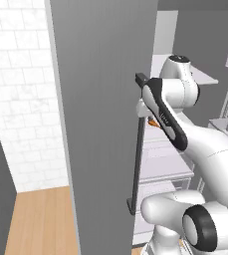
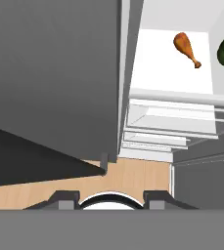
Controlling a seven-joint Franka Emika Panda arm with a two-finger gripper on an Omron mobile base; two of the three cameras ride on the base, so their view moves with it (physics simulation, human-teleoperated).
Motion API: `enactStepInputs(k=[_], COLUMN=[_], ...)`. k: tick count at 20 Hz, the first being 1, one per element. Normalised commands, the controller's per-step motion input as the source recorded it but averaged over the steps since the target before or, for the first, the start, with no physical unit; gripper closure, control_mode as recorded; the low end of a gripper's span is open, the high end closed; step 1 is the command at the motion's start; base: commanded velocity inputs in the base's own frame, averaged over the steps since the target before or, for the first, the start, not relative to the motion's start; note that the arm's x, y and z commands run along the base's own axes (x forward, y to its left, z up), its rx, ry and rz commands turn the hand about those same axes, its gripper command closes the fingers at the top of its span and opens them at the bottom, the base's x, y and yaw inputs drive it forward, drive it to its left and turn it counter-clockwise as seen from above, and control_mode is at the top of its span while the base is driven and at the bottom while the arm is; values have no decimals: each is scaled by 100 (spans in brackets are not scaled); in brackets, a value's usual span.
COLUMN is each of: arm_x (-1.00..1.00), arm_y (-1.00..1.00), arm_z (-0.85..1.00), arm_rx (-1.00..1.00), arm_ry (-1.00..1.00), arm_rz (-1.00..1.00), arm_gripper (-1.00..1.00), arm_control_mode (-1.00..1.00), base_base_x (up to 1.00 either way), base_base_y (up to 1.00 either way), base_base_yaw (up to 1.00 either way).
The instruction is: Place one avocado and one chicken drumstick in each tupperware on the nearby counter, to pack two identical lunches.
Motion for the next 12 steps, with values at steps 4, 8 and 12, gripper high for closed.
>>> enactStepInputs(k=[4,8,12], arm_x=[-39,-86,-43], arm_y=[-19,-59,-37], arm_z=[0,-8,0], arm_rx=[0,0,0], arm_ry=[-9,-38,-34], arm_rz=[0,0,-5], arm_gripper=[-100,-100,-100], arm_control_mode=[-100,-100,-100], base_base_x=[0,0,0], base_base_y=[0,0,0], base_base_yaw=[0,0,0])
